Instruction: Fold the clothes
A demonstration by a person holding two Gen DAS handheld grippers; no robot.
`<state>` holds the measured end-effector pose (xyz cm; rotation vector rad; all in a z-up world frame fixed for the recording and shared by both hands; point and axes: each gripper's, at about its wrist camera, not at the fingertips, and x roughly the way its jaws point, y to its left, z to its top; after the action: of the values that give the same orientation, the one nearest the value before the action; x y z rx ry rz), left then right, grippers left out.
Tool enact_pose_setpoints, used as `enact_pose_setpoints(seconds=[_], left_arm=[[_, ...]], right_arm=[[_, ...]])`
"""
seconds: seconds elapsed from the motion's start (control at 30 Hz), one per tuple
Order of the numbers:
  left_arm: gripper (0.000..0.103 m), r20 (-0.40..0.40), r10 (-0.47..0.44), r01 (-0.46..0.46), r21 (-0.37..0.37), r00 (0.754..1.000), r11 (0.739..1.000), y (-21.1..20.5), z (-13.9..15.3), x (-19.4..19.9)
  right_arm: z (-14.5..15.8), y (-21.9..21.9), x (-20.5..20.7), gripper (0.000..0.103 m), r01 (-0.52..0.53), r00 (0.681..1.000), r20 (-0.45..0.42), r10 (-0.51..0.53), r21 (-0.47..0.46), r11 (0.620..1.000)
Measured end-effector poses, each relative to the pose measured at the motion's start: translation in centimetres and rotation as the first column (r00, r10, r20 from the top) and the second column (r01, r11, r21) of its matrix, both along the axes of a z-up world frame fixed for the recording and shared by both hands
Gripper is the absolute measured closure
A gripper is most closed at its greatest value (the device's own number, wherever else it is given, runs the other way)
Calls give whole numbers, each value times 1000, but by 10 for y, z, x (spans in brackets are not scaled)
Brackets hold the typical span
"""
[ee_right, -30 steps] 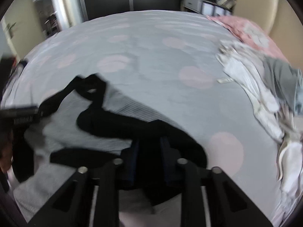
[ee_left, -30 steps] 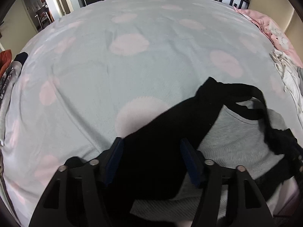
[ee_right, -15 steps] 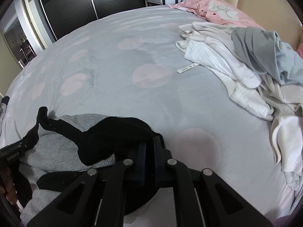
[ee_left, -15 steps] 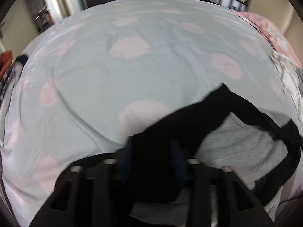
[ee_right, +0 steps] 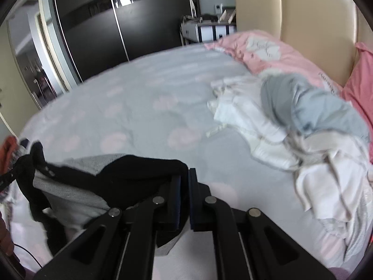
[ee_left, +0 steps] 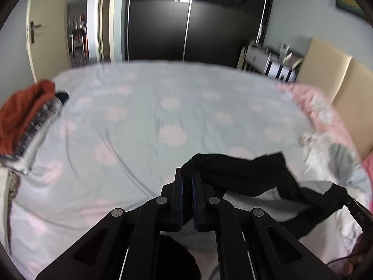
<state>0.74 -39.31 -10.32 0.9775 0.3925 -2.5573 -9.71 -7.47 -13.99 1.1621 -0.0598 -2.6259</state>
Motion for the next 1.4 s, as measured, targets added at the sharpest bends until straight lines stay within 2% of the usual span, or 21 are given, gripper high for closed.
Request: enact_pose_setpoints(seconds=[0.17,0.37,0.47,0.6,0.73,0.83,0.97,1.13,1.2,1.27,1.3,1.4], left_arm=[[97,-146,-13,-1,-92,989,996,14,85,32],[97,-310,-43,-21,-198,950,980,27,194,86],[97,-354,-53,-35,-238,934,971,35,230,115],[97,-400,-54,-57,-260,915,964,45,265,153],[97,-450,-61,-76,-280,891,957,57,283,189],[97,-508,-73,-95,-295,858,951,67,289,219],[97,-560,-84,-106,-299,824,948,74,292,252],[97,-598,-99,-107,-300,795,948,79,289,279],[97,-601,-99,-109,-300,793,948,81,288,281],[97,-582,-93,-110,-304,807,946,80,284,274],[97,-571,-88,-112,-307,817,945,80,282,270],[97,-523,-66,-114,-305,850,945,71,264,246]], right_arm=[[86,4,24,98,-35,987,-161,30,-26,999],[196,14,65,98,-77,933,-356,49,-67,995],[240,20,83,98,-98,908,-415,57,-76,992],[281,30,112,98,-114,877,-476,66,-73,991],[300,43,151,98,-129,842,-535,74,-66,989],[307,51,180,98,-139,817,-571,78,-65,988],[309,58,219,98,-144,773,-630,78,-53,988],[313,64,246,98,-166,743,-667,64,-90,982],[313,58,249,98,-163,724,-687,67,-76,984],[311,51,247,98,-160,716,-694,76,-58,985],[308,47,243,98,-160,719,-690,81,-51,986],[294,33,225,98,-162,757,-646,99,-39,986]])
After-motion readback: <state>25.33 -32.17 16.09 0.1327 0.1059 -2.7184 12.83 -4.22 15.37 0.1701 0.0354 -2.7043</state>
